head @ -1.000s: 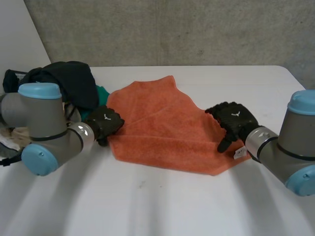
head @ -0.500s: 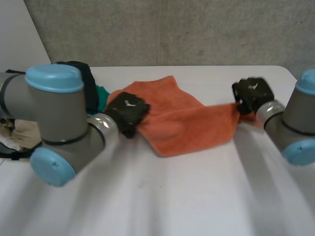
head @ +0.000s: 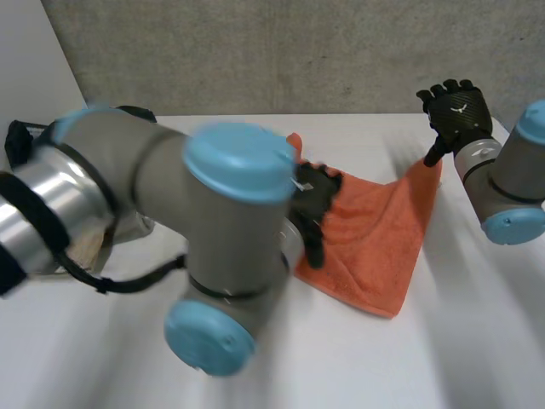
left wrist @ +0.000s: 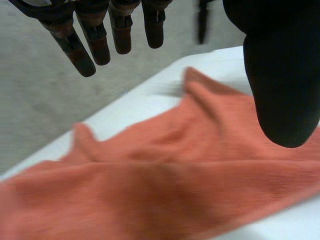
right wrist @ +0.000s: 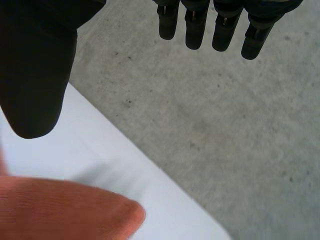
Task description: Fold the laundry.
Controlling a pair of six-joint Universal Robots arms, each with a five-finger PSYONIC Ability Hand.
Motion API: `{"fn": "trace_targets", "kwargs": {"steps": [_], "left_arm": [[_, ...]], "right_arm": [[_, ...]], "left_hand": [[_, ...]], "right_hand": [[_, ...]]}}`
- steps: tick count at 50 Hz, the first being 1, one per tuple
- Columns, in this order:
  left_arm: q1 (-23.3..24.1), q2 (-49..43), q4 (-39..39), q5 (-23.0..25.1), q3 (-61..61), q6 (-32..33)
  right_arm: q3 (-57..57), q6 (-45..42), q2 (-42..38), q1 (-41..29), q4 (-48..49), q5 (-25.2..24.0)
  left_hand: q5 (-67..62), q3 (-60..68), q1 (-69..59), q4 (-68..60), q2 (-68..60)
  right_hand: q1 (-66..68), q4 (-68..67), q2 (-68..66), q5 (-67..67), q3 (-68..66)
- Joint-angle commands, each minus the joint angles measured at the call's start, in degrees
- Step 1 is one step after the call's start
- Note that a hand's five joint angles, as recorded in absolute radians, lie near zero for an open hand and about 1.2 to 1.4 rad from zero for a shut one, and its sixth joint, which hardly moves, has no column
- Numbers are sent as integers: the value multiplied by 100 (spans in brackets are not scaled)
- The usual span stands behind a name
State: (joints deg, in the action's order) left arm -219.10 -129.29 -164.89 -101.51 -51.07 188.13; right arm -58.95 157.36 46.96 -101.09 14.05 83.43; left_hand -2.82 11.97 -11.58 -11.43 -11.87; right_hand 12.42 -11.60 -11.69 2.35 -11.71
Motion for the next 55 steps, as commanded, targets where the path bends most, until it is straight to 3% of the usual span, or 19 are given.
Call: {"fn": "trace_targets", "kwargs": {"steps": [1, 8, 15, 20, 26, 27, 29, 30, 39, 44, 55], "left_arm": [[-1229, 721, -333, 350, -535, 898], [-2312, 441, -597, 842, -404, 1902], [-2945, -43, -316, 1467, -122, 2158], [-2946, 0, -281, 1511, -324, 1737], [-2884, 141, -378, 1502, -588, 1472], [-2884, 167, -395, 1520, -623, 1454], [-2875, 238, -430, 1529, -720, 1419], [-2875, 255, -439, 1529, -746, 1419], [-2753, 484, -483, 1529, -1001, 1323], [-2656, 537, -527, 1529, -1142, 1217], [-2384, -103, -817, 1415, -1265, 1033]], "right_arm": [[-1010, 312, 1182, -332, -1665, 209], [-2119, 585, 1728, -622, -2767, 104], [-3314, 796, 1896, -983, -2039, -37], [-3789, 822, 1642, -1255, -951, 295], [-3895, 840, 1316, -1484, -658, 700], [-3904, 840, 1307, -1510, -649, 744], [-3939, 866, 1368, -1554, -606, 876], [-3948, 893, 1430, -1572, -562, 920], [-4300, 850, 2931, -1773, 168, 807], [-4221, 849, 3293, -1730, 133, 692], [-3282, 980, 3864, -2045, -999, 411]], "left_hand": [[228, -143, 104, 89, 133], [-210, 295, -334, -349, -305], [-445, 531, -569, -584, -540], [-445, 531, -570, -585, -541], [-411, 497, -536, -551, -507], [-411, 497, -536, -551, -507], [-395, 480, -519, -534, -490], [-378, 464, -502, -517, -473], [-344, 430, -469, -484, -440], [-243, 329, -368, -383, -339], [282, -197, 158, 143, 187]], "right_hand": [[-242, 160, 169, -235, 171], [631, -713, -704, 638, -703], [1103, -1186, -1177, 1110, -1175], [1574, -1656, -1647, 1581, -1646], [2328, -2411, -2402, 2335, -2400], [2731, -2813, -2804, 2738, -2803], [6551, -6634, -6625, 6559, -6623], [6756, -6838, -6829, 6763, -6827], [6758, -6840, -6831, 6765, -6829], [6758, -6840, -6831, 6765, -6829], [6758, -6840, -6831, 6765, -6829]]}}
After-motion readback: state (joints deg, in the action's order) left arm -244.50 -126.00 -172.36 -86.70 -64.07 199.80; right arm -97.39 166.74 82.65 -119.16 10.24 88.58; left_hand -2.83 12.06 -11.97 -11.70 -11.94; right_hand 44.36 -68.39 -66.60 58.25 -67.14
